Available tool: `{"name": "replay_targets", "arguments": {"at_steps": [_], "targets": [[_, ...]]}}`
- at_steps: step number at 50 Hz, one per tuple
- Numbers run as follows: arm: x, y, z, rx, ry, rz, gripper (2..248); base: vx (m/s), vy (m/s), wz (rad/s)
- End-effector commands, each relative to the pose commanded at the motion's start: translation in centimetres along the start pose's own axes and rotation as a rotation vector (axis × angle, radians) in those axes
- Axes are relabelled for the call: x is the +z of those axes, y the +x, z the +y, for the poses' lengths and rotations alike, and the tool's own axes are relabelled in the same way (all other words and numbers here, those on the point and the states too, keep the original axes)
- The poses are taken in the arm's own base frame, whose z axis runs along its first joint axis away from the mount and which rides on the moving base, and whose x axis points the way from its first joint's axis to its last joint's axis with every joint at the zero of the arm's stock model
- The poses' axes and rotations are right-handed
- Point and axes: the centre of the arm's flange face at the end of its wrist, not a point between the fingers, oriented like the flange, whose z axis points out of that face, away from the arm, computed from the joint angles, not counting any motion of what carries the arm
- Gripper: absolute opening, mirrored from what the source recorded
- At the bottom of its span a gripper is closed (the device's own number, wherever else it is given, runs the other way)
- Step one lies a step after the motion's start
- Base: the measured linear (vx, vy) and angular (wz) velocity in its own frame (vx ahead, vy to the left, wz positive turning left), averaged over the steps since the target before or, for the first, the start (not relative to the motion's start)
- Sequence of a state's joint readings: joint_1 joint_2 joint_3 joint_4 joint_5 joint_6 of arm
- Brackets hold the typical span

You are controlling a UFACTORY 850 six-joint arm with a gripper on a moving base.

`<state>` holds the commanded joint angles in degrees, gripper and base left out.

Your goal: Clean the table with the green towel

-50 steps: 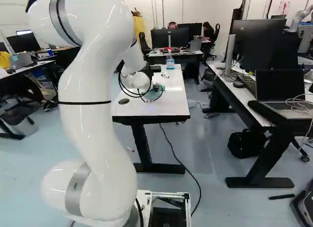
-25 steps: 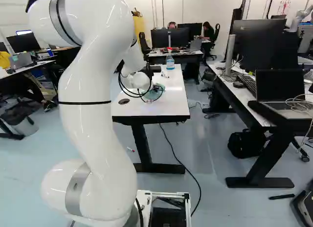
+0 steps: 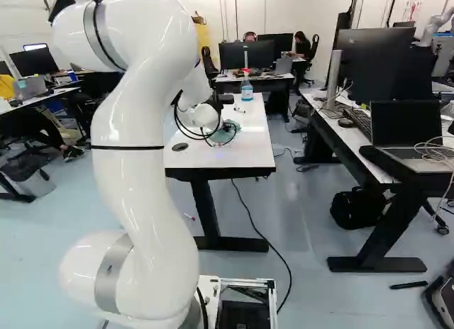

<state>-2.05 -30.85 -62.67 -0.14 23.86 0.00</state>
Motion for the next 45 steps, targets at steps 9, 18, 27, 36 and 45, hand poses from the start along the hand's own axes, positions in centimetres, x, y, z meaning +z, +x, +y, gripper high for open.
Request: {"name": "replay_targets", "arguments": {"at_steps": [9,18,27,36,45], "targets": [[1.2,0.6,-0.9,-0.008,0.012,0.011,44,0.000,0.000,0.000],[2.1,1.1,-2.2,-0.019,0.028,0.019,44,0.000,0.000,0.000],[2.6,1.3,-3.6,-0.031,0.046,0.023,44,0.000,0.000,0.000],[2.4,1.2,-5.1,-0.044,0.065,0.023,44,0.000,0.000,0.000],[1.7,0.8,-6.4,-0.055,0.083,0.017,44,0.000,0.000,0.000]]}}
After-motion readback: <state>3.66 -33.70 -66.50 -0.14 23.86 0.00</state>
